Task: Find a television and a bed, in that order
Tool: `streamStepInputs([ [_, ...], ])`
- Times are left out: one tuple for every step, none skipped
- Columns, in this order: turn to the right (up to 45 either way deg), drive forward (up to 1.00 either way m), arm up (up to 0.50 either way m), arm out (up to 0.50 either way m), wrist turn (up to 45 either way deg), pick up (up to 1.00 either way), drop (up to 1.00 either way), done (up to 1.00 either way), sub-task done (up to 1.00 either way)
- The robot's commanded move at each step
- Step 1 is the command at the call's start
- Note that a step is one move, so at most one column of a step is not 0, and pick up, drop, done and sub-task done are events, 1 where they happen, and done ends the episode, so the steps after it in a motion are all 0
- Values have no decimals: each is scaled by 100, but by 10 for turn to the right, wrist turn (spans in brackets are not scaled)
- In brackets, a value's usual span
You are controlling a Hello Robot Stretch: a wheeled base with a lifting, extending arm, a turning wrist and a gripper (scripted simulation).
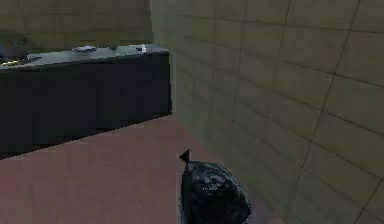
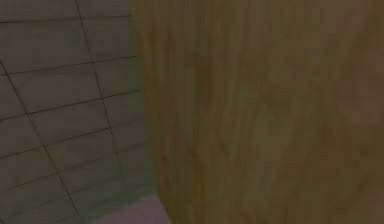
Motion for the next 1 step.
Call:
streamStepInputs([
  [-390,0,0,0,0,0,0,0,0],
])
